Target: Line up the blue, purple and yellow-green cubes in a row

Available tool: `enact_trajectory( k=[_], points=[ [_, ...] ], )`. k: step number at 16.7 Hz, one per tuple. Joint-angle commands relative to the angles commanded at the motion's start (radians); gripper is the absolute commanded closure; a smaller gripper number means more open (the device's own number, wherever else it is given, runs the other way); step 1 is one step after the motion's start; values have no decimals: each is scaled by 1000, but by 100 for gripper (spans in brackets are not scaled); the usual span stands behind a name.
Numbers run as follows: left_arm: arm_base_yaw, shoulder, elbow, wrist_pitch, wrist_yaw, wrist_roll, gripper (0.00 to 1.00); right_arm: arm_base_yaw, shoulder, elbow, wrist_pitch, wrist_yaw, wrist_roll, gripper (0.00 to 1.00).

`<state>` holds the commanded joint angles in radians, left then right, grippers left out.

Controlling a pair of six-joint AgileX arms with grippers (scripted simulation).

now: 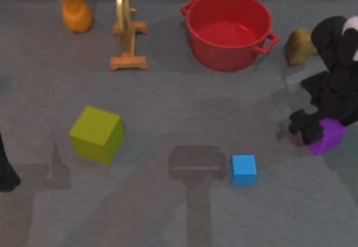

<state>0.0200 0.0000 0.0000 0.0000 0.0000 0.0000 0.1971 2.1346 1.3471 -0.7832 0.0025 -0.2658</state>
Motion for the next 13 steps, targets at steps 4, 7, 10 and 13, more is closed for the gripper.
enact_trajectory(
  k=[4, 7, 10, 13],
  points=[
    [0, 0, 0, 0, 0, 0, 0, -1, -25, 7, -12, -6, 4, 100],
    [0, 0, 0, 0, 0, 0, 0, 0, -40, 36, -54, -6, 4, 100],
    [0, 0, 0, 0, 0, 0, 0, 2, -83, 97, -166, -6, 4, 100],
    [0, 0, 0, 0, 0, 0, 0, 7, -122, 146, -251, -6, 2, 100]
  ],
)
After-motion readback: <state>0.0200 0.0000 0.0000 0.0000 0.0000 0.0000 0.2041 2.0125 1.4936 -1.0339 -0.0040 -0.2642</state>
